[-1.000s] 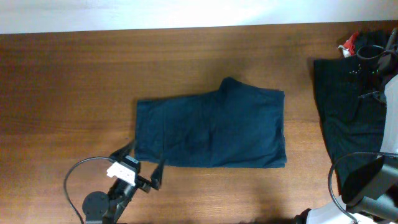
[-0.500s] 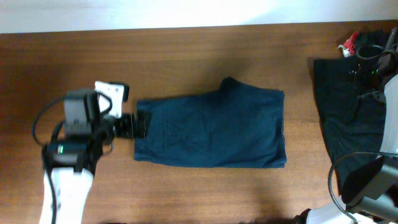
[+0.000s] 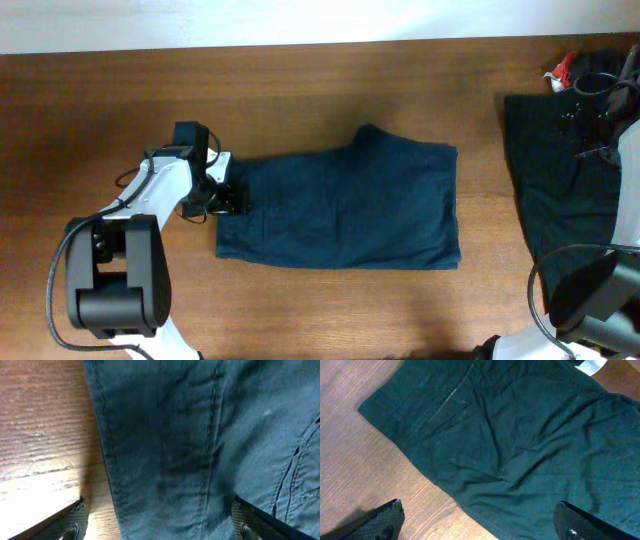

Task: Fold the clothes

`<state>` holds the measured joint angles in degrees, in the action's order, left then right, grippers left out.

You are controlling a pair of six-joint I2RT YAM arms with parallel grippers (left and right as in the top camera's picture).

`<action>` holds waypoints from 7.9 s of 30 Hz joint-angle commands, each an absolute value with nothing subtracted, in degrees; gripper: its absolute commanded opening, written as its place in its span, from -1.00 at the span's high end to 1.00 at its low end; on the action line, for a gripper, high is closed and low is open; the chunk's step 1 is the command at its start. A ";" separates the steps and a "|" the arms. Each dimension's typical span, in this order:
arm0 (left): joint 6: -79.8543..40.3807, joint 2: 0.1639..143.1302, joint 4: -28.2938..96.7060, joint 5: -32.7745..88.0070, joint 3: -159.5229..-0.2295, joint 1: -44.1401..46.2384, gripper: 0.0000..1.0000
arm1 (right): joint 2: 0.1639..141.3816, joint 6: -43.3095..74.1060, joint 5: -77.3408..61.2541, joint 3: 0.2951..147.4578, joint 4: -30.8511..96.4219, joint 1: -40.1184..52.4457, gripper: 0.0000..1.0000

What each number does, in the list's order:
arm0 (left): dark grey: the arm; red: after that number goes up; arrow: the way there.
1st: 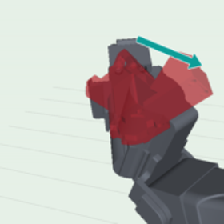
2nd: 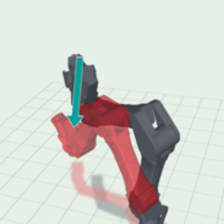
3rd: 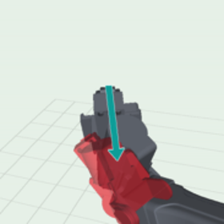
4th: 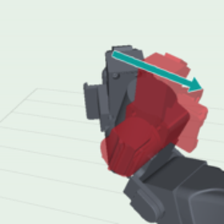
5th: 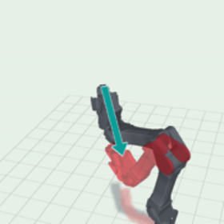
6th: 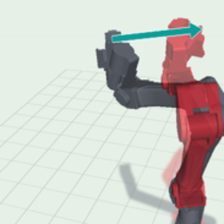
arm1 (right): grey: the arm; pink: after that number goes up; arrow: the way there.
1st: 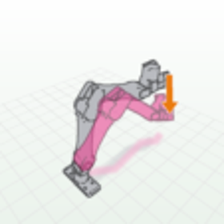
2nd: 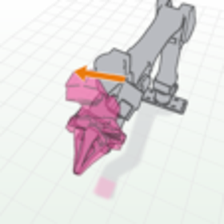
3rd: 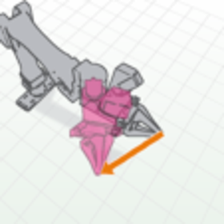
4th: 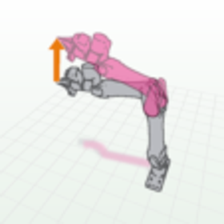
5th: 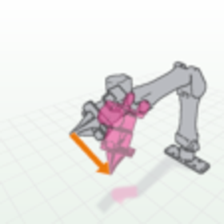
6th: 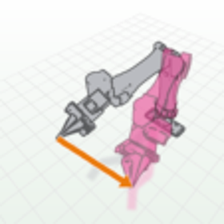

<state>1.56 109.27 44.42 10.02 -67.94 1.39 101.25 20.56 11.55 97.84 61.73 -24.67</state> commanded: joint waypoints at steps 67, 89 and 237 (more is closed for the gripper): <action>-16.47 114.34 43.27 -9.93 -78.72 55.79 -0.31 | 100.75 20.40 12.49 98.48 61.78 -24.77 -0.97; -18.92 116.07 51.31 -13.32 -86.87 59.11 0.99 | 100.75 20.40 12.49 98.48 61.78 -24.77 -0.97; -16.36 0.25 1.04 -1.87 -0.49 -2.76 -0.98 | 100.75 20.40 12.49 98.48 61.78 -24.77 -0.97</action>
<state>-17.91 0.95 -1.87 4.69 -1.04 -2.96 101.27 20.51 11.57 97.95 61.73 -24.67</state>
